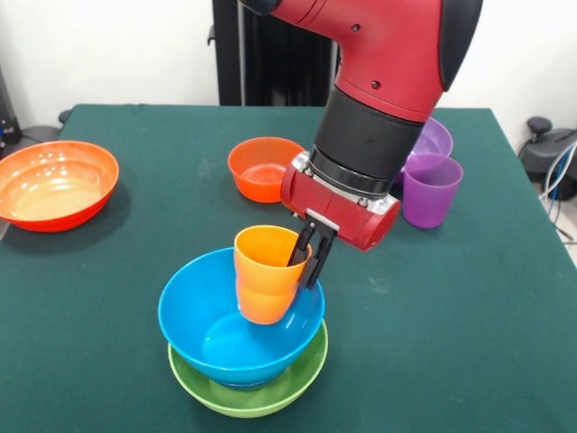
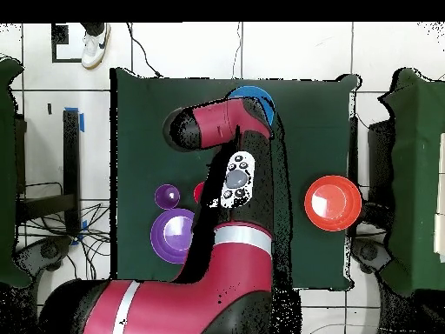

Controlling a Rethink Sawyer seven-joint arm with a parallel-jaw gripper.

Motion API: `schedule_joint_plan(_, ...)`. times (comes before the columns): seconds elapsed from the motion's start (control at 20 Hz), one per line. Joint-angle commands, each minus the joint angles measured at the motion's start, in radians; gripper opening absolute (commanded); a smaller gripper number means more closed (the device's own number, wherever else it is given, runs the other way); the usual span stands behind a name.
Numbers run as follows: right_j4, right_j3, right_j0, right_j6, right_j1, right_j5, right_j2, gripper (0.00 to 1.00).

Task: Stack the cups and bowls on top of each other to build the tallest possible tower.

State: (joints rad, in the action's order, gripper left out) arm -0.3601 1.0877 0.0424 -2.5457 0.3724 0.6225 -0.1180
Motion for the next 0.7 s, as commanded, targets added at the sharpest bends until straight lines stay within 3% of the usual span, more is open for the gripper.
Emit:
schedule_joint_plan(0.05, 0.002, 0.082, 0.000, -0.020, -0.012, -0.060, 0.057, 0.00)
schedule_joint_plan(0.7, 0.001, 0.088, 0.018, 0.013, 0.005, -0.054, 0.068, 0.00)
